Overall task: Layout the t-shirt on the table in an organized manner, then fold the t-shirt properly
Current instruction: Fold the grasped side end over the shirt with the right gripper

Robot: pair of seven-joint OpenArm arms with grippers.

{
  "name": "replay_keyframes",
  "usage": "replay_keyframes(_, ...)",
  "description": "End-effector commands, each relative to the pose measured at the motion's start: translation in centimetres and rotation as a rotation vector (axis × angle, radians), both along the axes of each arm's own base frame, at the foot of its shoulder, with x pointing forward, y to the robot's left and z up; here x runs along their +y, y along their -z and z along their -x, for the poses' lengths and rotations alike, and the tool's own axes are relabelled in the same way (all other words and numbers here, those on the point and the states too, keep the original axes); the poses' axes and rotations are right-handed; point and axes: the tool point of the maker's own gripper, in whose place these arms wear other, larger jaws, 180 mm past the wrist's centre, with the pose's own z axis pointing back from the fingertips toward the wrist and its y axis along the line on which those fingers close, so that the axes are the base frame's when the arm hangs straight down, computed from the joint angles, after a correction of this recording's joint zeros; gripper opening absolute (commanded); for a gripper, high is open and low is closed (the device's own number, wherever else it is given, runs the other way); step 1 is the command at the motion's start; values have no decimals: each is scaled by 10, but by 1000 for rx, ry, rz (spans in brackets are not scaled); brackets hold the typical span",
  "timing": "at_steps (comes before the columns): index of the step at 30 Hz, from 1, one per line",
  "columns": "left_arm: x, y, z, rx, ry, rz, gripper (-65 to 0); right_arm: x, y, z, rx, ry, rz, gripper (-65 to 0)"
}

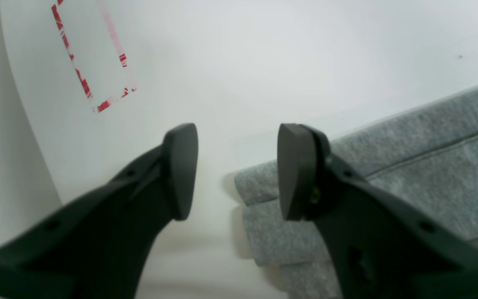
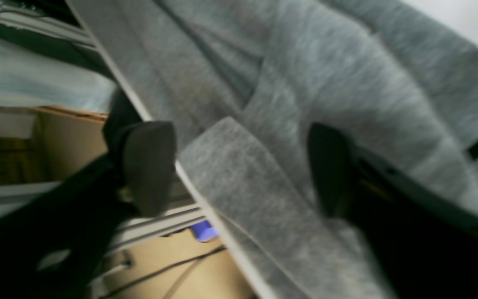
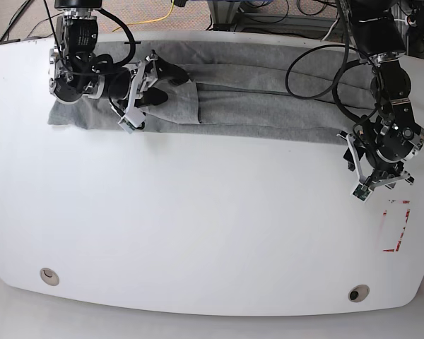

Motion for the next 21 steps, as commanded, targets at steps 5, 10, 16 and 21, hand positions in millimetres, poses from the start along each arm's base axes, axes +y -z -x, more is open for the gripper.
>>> replay_keyframes(5, -8, -9, -7, -33, 34, -7, -363, -1, -27, 3, -28, -6, -125, 0)
replay_keyframes(10, -23, 8, 7, 19, 86, -10, -364, -25, -35, -6, -57, 35, -108, -84)
replay_keyframes(16, -38, 18, 31, 50, 132, -15, -364, -58, -30, -9, -56, 135, -52, -212)
replay_keyframes(21, -44, 21, 54, 63, 153, -21, -381, -90, -17, -4, -39, 211, 72, -396)
